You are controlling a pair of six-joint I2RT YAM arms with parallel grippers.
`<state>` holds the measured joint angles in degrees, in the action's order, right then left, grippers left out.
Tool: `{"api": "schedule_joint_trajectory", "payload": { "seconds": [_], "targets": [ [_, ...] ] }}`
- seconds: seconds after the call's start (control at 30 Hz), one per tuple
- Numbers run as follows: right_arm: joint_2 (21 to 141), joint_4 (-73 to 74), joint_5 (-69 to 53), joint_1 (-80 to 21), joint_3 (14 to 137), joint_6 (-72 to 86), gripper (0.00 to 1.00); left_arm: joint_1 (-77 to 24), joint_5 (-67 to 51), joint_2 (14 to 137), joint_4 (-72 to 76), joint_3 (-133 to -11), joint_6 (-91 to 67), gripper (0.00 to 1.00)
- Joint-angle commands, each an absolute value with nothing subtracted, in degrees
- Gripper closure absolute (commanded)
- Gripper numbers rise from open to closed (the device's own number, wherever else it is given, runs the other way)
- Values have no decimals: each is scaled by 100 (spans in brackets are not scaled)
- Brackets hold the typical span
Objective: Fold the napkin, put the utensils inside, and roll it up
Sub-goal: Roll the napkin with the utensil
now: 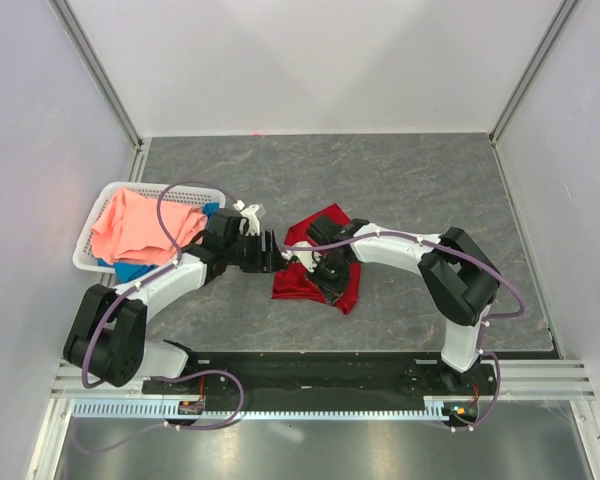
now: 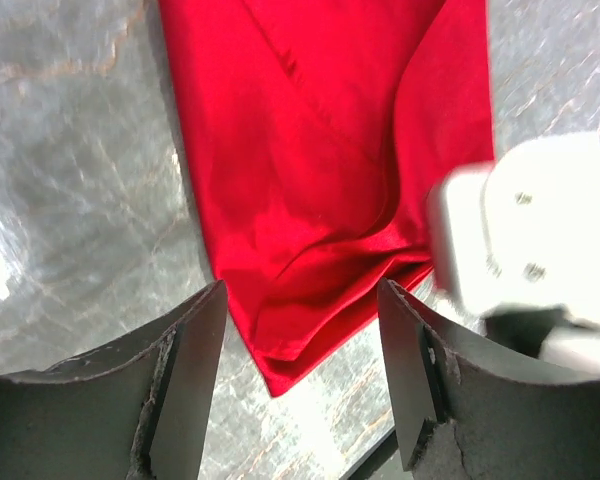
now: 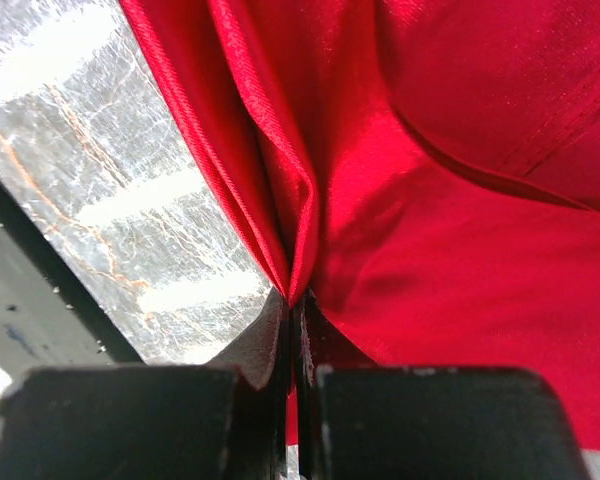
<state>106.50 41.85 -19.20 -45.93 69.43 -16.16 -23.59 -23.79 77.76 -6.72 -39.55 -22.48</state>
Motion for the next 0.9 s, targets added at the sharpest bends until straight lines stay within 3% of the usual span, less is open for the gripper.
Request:
{"api": "schedule_joint_trajectory", "payload": {
  "seconds": [0.0,0.4,0.67,0.87],
  "targets": [
    [10845,4113,-2837,-4334,7040,-1775,100,-2373,-2268,7603,-413,-3692,-2522,31],
    [11338,4096,-3287,-3973,7189,-1881,100,-2391,-2698,6760,-167,-2849,-2882,30],
    [11355,4105,-3322,-3964,7181,-1854,100,-2513,-3708,6056,-26,-2110,-3673,29],
    [11382,4113,-3340,-3964,7189,-1846,100,-2768,-4008,6291,972,-1732,-4094,29]
  ]
}}
